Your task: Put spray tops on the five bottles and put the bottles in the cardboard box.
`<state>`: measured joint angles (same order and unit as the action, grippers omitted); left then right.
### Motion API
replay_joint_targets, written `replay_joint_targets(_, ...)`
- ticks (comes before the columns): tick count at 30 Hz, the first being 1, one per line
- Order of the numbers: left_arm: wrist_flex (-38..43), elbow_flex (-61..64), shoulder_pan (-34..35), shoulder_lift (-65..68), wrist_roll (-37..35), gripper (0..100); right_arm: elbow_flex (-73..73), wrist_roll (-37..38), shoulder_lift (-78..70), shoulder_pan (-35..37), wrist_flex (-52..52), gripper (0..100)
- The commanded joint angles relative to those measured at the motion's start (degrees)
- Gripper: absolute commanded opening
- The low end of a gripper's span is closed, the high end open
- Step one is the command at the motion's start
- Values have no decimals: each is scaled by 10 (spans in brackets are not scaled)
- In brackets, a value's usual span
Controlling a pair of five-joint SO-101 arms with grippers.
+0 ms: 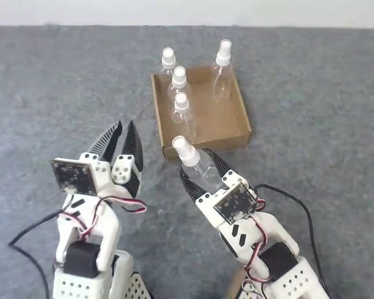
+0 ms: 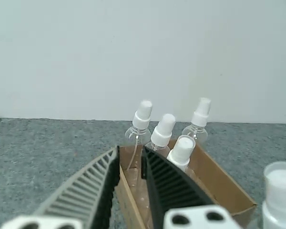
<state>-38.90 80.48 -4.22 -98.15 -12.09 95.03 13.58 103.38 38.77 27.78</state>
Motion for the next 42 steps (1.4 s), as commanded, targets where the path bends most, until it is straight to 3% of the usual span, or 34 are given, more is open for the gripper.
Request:
replay_joint_targets(1,24,-4,-34,-7,2,66,-21,-6,7,-4,-12,7)
replay_joint_targets(6,27,18,-88,-7,30,65,-22,-7,7,5,-15,7)
replay_joint_targets(11,25,31,-151,-7,71,64,-18,-3,7,60,-9,7)
replay_joint_targets(22,-4,38,-225,-7,121,62,-16,-5,7,34,-9,7)
replay_joint_targets(30,-33,4,-214,-8,120,62,-10,-4,7,27,-8,7)
replay_joint_targets(37,-46,-48,-117,-8,122,62,-7,-5,7,1,-8,7)
replay_joint_targets(42,-72,-47,-11,-8,121,62,-10,-5,7,-7,-9,7)
